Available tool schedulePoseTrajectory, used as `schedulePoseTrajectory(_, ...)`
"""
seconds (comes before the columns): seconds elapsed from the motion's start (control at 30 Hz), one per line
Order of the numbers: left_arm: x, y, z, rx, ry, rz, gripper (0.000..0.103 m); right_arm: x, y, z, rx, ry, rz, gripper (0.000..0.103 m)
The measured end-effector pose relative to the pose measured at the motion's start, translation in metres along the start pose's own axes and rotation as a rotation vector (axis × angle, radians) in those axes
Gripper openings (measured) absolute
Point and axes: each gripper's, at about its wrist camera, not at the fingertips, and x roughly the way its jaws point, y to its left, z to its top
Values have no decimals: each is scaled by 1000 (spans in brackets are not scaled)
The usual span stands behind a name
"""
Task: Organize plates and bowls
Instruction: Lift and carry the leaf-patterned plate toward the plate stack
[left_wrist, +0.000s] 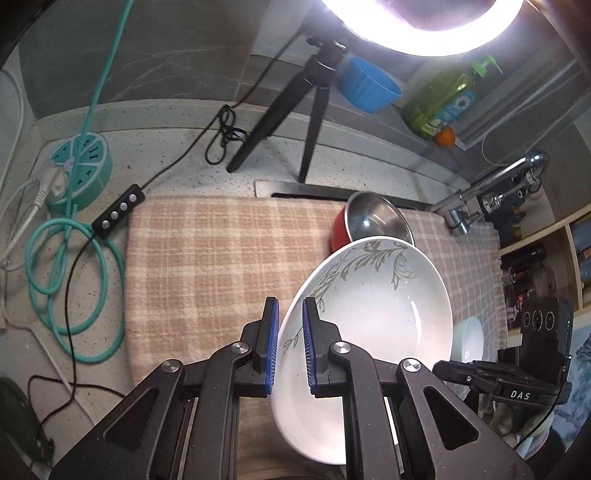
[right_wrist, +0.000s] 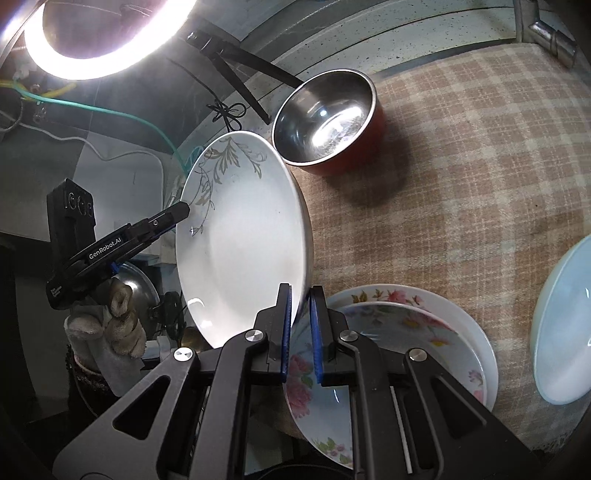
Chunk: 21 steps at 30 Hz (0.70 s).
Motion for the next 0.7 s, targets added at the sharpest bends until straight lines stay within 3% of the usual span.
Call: schedulePoseTrajectory(0.7, 18, -66, -45, 66, 86, -51, 11, -47, -51, -67, 88, 14, -16, 10)
